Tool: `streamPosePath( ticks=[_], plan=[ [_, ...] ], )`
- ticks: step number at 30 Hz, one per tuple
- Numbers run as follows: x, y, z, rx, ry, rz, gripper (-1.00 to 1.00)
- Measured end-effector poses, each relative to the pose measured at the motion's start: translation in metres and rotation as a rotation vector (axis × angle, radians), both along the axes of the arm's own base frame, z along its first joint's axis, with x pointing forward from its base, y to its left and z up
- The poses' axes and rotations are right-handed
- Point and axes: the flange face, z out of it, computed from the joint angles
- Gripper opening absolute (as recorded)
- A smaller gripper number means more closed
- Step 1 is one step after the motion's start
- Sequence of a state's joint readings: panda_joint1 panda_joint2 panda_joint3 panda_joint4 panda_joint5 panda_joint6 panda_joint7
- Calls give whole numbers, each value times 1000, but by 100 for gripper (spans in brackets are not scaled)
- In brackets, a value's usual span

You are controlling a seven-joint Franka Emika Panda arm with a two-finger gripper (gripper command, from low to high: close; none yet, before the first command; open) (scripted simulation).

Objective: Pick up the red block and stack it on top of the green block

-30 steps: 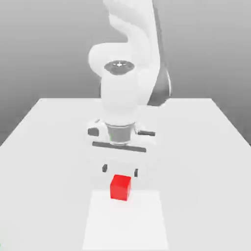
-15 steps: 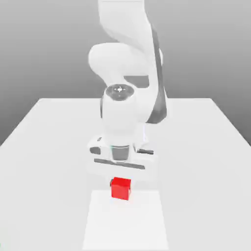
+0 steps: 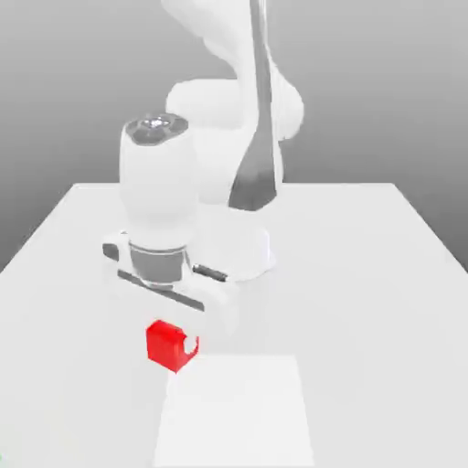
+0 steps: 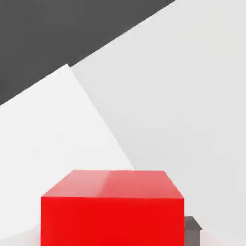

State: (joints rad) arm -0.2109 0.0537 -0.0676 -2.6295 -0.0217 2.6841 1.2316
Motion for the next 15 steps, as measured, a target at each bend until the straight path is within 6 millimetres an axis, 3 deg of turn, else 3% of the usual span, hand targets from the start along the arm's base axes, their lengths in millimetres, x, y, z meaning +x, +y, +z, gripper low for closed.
streamPosePath(
  ticks=[8,15],
  plan=[
    [54,-100,11,2,-3,-347,-100],
    [74,-203,14,12,-8,-653,-100]
  ],
)
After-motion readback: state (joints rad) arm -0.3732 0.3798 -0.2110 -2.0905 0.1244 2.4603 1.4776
